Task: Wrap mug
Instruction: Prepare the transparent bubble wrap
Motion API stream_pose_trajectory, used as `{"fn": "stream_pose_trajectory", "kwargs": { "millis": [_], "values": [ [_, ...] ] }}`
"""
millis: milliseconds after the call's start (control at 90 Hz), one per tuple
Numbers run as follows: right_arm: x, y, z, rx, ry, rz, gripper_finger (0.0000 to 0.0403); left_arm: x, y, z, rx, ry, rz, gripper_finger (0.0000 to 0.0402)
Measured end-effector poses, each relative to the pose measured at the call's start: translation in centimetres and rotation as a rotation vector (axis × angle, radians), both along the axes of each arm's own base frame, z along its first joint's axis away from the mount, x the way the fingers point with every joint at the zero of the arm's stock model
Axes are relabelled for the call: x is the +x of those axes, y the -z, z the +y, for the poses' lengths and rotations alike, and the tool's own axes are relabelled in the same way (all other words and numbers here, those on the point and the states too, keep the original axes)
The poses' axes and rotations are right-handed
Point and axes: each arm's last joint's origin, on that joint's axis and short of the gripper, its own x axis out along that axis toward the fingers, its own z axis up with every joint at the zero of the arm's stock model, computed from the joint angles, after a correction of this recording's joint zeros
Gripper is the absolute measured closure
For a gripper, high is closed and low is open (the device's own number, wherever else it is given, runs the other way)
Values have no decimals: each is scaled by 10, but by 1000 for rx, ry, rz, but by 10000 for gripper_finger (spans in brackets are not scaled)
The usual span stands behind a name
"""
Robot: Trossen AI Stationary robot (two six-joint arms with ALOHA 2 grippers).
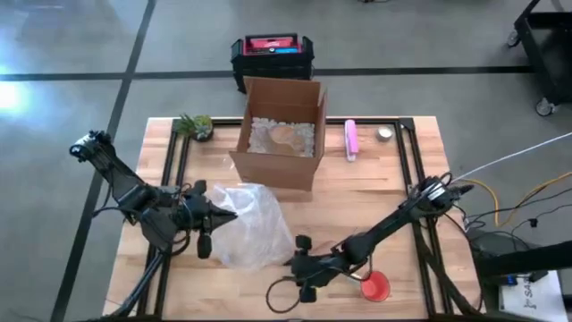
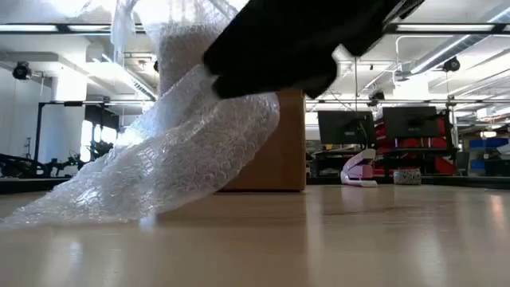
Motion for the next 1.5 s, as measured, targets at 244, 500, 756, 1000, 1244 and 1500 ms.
{"fn": "stream_pose_trajectory", "kwargs": {
  "millis": [244,500,756,1000,1244,1500],
  "values": [
    [10,5,-32,-400,366,62,305,2,-5,-8,-127,166,-9,402],
    [-33,-51,-40,-738,552,173,363,-11,-1,-32,-306,475,109,401],
    [-58,-108,-37,-602,563,113,393,-27,31,-57,-440,478,332,401],
    [-45,-108,-27,-357,441,133,395,-42,56,-86,-572,419,504,401],
    [-1,-58,-19,-397,183,159,394,-51,83,-91,-547,183,604,401],
    [40,14,-65,-373,113,303,395,-49,96,-97,-560,100,663,401]
  ]
}}
